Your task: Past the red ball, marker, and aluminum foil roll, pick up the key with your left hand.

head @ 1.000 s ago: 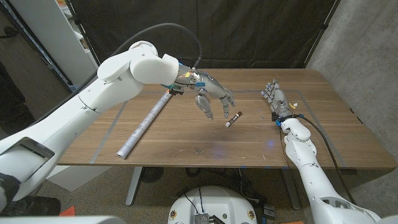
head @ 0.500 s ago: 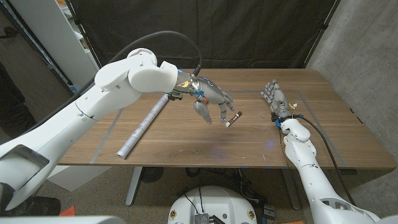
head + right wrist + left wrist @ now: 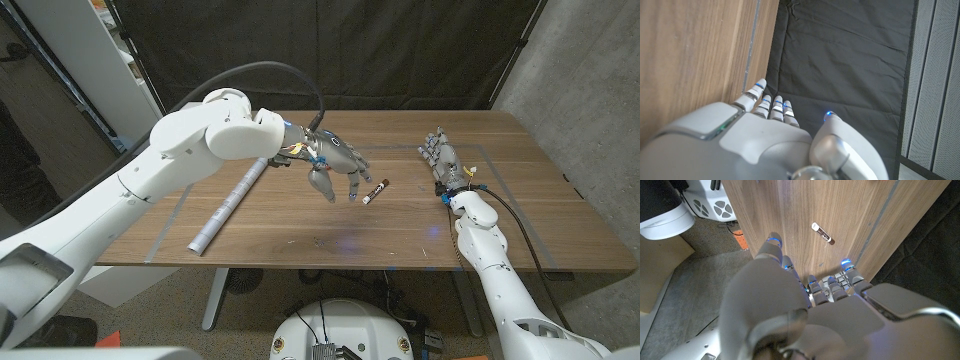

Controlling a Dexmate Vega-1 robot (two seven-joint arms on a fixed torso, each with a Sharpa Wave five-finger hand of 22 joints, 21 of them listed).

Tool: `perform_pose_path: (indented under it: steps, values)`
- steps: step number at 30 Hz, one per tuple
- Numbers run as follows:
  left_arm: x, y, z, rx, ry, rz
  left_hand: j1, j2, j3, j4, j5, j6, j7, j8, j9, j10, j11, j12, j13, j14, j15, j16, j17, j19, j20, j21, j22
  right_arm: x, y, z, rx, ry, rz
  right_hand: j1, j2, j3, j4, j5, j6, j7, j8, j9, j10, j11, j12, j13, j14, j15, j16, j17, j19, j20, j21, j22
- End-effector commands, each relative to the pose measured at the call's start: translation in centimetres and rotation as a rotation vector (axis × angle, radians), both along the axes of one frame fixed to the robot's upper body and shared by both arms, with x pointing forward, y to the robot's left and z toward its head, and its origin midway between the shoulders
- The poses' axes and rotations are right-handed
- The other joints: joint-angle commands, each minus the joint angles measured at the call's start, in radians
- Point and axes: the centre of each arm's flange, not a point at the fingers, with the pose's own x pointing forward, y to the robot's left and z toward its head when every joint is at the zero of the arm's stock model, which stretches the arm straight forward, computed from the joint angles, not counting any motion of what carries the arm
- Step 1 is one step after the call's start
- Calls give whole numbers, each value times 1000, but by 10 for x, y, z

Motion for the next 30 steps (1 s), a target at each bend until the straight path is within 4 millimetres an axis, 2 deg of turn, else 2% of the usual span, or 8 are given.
perform_pose_path:
  steps: [1,30]
  values:
    - [3,3,-9,24,-49,17,15,4,-2,-5,-2,8,-2,1,4,3,2,1,0,4,-61,1,3,9,5,-1,1,1,3,-2,-2,3,-2,-10,-3,-3,2,-3,-2,9,7,2,0,8,5,5,-3,4,5,5,11,-6,5,1]
    - [14,14,-26,55,-72,47,16,13,-9,2,-15,15,-1,-11,4,1,0,-3,1,-2,-62,-1,4,8,4,-8,2,3,17,14,-4,-83,8,-3,-5,-1,-7,-1,26,6,15,1,27,7,12,5,26,-5,12,3,37,-10,12,1]
